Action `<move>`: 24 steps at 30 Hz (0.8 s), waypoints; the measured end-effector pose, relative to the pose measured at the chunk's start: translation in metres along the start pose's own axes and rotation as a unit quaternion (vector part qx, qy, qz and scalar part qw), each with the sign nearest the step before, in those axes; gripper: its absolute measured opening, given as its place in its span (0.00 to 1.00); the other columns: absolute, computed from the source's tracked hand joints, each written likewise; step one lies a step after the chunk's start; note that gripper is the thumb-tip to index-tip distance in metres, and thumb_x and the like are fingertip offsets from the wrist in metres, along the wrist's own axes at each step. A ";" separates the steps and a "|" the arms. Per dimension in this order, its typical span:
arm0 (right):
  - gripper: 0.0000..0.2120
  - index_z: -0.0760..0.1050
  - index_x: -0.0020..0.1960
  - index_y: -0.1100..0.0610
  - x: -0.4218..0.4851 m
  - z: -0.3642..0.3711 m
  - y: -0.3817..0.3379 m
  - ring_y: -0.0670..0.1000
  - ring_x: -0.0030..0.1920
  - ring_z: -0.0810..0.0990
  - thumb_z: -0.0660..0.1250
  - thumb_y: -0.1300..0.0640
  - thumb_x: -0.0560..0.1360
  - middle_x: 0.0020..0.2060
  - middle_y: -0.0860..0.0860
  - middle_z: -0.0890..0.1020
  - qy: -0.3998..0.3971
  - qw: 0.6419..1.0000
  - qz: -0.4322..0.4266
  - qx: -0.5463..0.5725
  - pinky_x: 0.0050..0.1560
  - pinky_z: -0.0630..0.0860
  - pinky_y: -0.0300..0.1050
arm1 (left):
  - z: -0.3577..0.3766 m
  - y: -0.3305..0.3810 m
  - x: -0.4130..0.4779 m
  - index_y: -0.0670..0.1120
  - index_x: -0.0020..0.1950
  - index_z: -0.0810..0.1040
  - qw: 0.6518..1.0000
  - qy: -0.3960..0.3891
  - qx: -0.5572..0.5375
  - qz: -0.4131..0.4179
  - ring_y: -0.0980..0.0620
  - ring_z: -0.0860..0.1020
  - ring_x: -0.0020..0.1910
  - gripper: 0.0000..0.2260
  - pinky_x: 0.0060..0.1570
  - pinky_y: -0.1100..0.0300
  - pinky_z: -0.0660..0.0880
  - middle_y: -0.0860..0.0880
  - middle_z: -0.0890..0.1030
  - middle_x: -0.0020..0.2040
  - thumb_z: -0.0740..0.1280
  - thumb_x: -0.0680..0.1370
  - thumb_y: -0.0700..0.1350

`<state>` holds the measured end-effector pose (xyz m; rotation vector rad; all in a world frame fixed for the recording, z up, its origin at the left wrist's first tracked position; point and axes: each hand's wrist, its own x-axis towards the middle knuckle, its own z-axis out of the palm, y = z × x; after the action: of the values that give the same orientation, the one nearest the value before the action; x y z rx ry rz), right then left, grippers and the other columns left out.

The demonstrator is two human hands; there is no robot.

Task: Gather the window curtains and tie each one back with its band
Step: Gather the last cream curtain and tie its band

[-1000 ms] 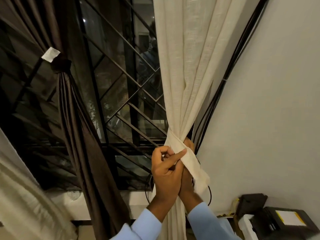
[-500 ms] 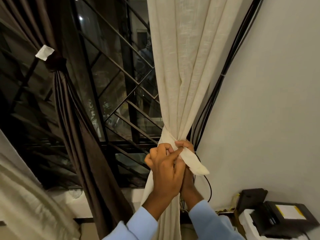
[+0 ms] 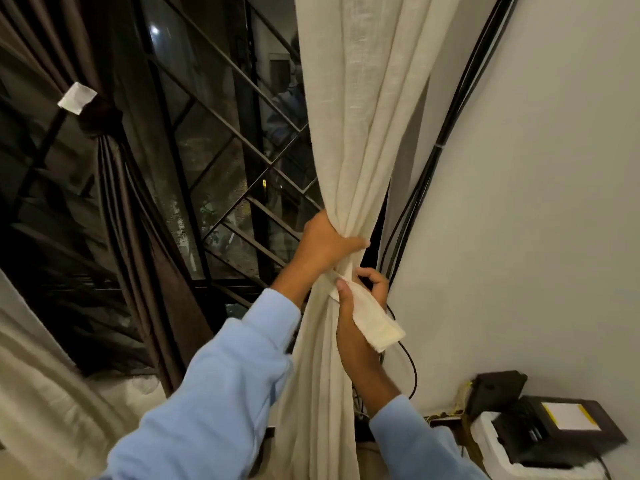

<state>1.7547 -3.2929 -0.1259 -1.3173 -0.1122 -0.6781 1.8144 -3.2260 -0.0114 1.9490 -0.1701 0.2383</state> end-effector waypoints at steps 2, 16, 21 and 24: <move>0.12 0.75 0.50 0.42 0.004 -0.004 0.000 0.38 0.47 0.80 0.74 0.56 0.74 0.45 0.37 0.82 0.015 1.000 0.019 -0.002 0.45 0.74 0.29 | -0.005 -0.006 0.012 0.41 0.64 0.73 0.999 -0.009 -0.014 -0.030 0.46 0.76 0.60 0.30 0.57 0.54 0.75 0.44 0.78 0.60 0.79 0.65 0.41; 0.06 0.84 0.48 0.58 -0.004 -0.017 -0.017 0.42 0.44 0.79 0.75 0.63 0.71 0.40 0.53 0.80 -0.089 0.970 -0.218 -0.064 0.50 0.74 0.33 | -0.008 -0.023 0.051 0.41 0.65 0.73 0.999 -0.018 -0.037 -0.014 0.50 0.75 0.57 0.32 0.52 0.57 0.73 0.44 0.77 0.62 0.80 0.63 0.40; 0.11 0.85 0.49 0.50 0.007 -0.026 -0.029 0.44 0.46 0.82 0.74 0.65 0.73 0.44 0.47 0.83 -0.081 0.984 -0.152 -0.039 0.50 0.75 0.34 | -0.006 -0.028 0.054 0.44 0.66 0.72 0.998 -0.034 -0.053 -0.005 0.50 0.75 0.58 0.33 0.53 0.57 0.74 0.46 0.77 0.61 0.80 0.64 0.41; 0.10 0.85 0.49 0.51 0.032 -0.039 -0.034 0.47 0.49 0.84 0.72 0.65 0.75 0.45 0.47 0.85 -0.030 0.994 -0.107 -0.008 0.51 0.77 0.36 | -0.006 -0.031 0.048 0.48 0.64 0.73 0.992 -0.064 -0.105 -0.003 0.53 0.77 0.55 0.29 0.47 0.63 0.76 0.52 0.79 0.56 0.79 0.65 0.43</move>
<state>1.7512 -3.3439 -0.0930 -1.3527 -0.3000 -0.8227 1.8679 -3.2086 -0.0252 1.7561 -0.2623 0.0871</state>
